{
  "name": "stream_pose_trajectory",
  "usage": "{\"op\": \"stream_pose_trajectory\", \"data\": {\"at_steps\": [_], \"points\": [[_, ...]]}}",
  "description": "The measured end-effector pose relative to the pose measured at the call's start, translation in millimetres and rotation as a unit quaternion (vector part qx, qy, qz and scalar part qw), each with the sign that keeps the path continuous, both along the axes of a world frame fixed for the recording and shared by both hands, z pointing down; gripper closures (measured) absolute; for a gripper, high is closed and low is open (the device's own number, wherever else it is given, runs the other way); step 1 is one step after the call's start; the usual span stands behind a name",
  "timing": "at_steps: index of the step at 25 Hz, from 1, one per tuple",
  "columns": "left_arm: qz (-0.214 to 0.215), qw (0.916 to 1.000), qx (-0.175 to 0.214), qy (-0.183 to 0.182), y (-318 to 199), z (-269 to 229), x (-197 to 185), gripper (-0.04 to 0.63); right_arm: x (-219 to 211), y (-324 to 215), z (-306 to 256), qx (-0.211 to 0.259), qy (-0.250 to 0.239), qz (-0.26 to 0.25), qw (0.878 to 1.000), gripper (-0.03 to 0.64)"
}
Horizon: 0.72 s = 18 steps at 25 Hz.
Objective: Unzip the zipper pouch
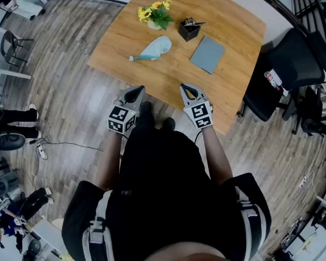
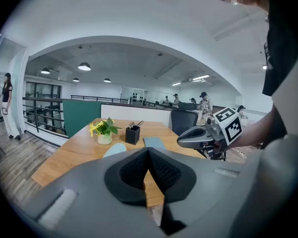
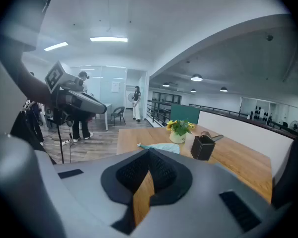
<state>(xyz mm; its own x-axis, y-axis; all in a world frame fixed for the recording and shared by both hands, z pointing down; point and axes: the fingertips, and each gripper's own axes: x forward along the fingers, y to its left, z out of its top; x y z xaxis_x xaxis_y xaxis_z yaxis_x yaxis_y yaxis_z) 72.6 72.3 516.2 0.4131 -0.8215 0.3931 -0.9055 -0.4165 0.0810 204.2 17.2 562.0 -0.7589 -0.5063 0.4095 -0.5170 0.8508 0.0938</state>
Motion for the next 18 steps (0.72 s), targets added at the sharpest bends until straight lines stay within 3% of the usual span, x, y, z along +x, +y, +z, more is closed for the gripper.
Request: {"op": "stream_pose_trajectory", "data": {"at_steps": [18], "points": [[0.001,1.0,0.0,-0.002,-18,3,15,0.598,19,-21,12,-0.01,0.012,0.02,1.0,0.615]]}}
